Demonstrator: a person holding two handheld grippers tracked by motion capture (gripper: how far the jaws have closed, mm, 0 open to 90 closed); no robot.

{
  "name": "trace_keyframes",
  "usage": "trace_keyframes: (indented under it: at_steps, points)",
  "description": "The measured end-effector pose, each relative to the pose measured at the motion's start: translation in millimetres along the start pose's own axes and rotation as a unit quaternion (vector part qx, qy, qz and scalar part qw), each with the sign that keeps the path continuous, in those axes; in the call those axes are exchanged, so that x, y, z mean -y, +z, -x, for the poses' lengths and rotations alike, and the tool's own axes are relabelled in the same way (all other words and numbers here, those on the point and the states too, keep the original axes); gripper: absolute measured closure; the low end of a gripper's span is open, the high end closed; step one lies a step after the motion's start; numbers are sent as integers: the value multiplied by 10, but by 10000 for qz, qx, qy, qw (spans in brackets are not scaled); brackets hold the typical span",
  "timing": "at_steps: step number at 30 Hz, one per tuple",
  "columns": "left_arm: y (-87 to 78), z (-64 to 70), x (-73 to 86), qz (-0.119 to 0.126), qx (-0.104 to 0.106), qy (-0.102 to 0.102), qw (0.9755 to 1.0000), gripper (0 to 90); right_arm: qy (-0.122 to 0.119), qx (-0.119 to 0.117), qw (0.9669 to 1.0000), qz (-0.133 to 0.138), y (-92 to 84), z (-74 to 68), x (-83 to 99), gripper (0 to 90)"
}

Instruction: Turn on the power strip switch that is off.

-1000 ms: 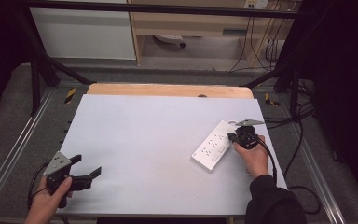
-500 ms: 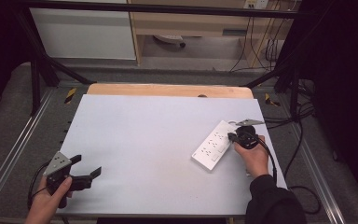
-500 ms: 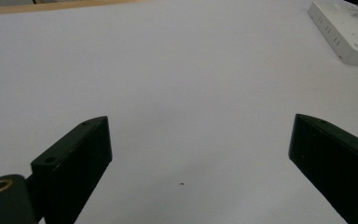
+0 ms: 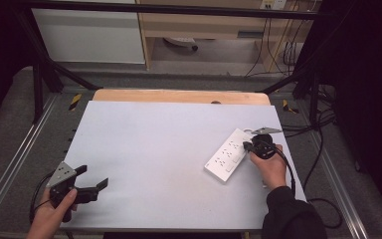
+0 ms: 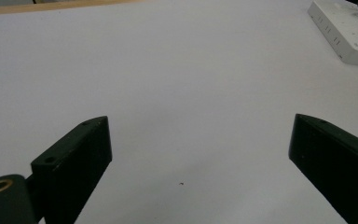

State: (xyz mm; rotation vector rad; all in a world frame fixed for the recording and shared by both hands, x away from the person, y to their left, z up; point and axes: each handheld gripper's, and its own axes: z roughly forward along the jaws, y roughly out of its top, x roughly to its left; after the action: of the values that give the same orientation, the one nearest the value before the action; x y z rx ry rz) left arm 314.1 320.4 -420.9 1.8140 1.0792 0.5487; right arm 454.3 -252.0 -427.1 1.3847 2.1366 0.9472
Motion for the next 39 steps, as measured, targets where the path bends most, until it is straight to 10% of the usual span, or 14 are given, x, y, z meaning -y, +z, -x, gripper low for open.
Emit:
trace_keyframes:
  at_steps: [39]
  points:
    - [1,-4,1,-7,-4,-6,10000,59,144,-69,9999,-4,11,13,17,900]
